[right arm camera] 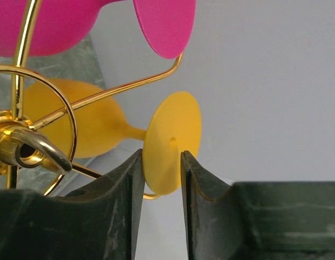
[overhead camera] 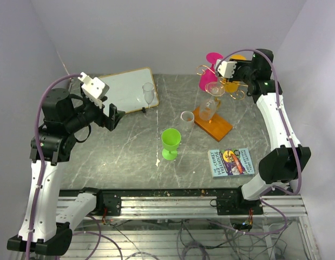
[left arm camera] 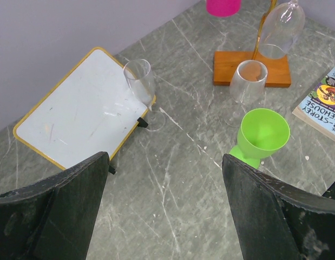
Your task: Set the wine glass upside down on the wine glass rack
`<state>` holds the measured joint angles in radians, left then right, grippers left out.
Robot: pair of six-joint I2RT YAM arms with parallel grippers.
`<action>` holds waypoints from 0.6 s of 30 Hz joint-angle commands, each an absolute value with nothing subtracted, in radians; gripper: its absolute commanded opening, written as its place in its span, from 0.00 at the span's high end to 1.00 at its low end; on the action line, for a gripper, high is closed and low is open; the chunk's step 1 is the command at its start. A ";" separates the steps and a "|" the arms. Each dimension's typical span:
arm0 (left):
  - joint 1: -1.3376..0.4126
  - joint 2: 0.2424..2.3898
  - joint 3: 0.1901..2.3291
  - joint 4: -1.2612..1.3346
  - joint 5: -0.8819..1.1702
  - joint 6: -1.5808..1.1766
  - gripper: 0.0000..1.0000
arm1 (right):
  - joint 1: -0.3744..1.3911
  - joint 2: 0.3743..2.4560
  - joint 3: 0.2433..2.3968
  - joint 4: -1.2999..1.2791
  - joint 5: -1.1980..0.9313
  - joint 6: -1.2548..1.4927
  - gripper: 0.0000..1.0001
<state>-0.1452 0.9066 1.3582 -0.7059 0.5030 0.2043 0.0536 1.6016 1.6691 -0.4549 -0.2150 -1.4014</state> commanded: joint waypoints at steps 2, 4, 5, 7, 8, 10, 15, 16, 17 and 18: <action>-0.133 0.894 1.345 -0.706 0.535 0.217 0.04 | 0.051 1.566 1.658 -0.457 -0.232 -1.378 0.65; -0.132 0.891 1.341 -0.706 0.536 0.216 0.04 | 0.051 1.561 1.658 -0.458 -0.234 -1.373 0.63; -0.133 0.889 1.338 -0.706 0.535 0.217 0.04 | 0.052 1.559 1.658 -0.459 -0.236 -1.369 0.62; -0.133 0.886 1.332 -0.706 0.533 0.220 0.04 | 0.052 1.555 1.659 -0.460 -0.242 -1.362 0.61; -0.133 0.884 1.330 -0.708 0.530 0.222 0.04 | 0.052 1.553 1.658 -0.462 -0.244 -1.360 0.59; -0.132 0.881 1.327 -0.711 0.528 0.227 0.04 | 0.051 1.547 1.656 -0.462 -0.248 -1.353 0.57; -0.132 0.877 1.320 -0.710 0.526 0.231 0.04 | 0.052 1.529 1.646 -0.460 -0.267 -1.324 0.54; -0.132 0.877 1.318 -0.708 0.526 0.227 0.04 | 0.051 1.525 1.644 -0.459 -0.271 -1.321 0.54; -0.132 0.879 1.316 -0.705 0.527 0.224 0.04 | 0.052 1.522 1.640 -0.459 -0.271 -1.316 0.53; -0.133 0.879 1.315 -0.703 0.529 0.220 0.04 | 0.051 1.520 1.638 -0.459 -0.272 -1.313 0.53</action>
